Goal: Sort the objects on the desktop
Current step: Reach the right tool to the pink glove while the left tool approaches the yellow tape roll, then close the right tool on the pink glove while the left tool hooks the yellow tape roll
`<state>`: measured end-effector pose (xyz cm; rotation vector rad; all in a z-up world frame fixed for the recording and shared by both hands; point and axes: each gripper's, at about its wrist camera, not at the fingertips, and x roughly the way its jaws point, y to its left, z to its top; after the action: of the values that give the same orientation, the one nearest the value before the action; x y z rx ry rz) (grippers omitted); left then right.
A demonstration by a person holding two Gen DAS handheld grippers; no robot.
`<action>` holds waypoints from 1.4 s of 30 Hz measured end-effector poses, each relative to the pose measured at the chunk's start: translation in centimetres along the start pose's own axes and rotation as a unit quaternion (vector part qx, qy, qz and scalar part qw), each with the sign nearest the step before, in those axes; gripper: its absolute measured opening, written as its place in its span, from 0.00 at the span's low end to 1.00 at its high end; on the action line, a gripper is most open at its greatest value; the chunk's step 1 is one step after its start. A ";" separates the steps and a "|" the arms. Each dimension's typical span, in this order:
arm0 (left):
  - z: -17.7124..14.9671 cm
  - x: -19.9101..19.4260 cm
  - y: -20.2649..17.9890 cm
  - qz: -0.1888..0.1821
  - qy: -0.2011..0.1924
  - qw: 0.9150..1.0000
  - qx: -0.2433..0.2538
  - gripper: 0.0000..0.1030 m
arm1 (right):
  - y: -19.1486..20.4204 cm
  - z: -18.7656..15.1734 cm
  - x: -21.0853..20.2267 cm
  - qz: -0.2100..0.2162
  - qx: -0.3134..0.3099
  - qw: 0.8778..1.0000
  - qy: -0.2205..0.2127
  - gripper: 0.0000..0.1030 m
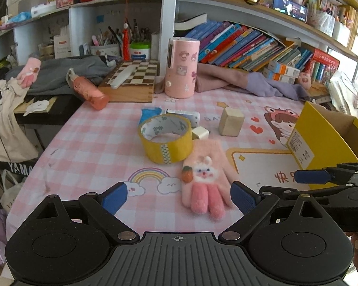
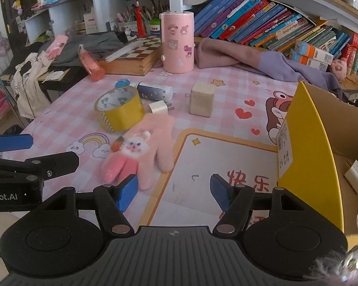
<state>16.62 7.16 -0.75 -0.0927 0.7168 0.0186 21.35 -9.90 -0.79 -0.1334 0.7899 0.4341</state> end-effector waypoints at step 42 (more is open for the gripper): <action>4.2 4.4 2.7 0.077 0.024 0.996 -0.031 0.92 | 2.1 4.5 10.8 0.081 -0.078 0.991 0.078 0.36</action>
<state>22.51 10.18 -0.68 -0.0978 0.7707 0.1862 30.10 -3.18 -5.27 -0.2529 0.9243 0.6449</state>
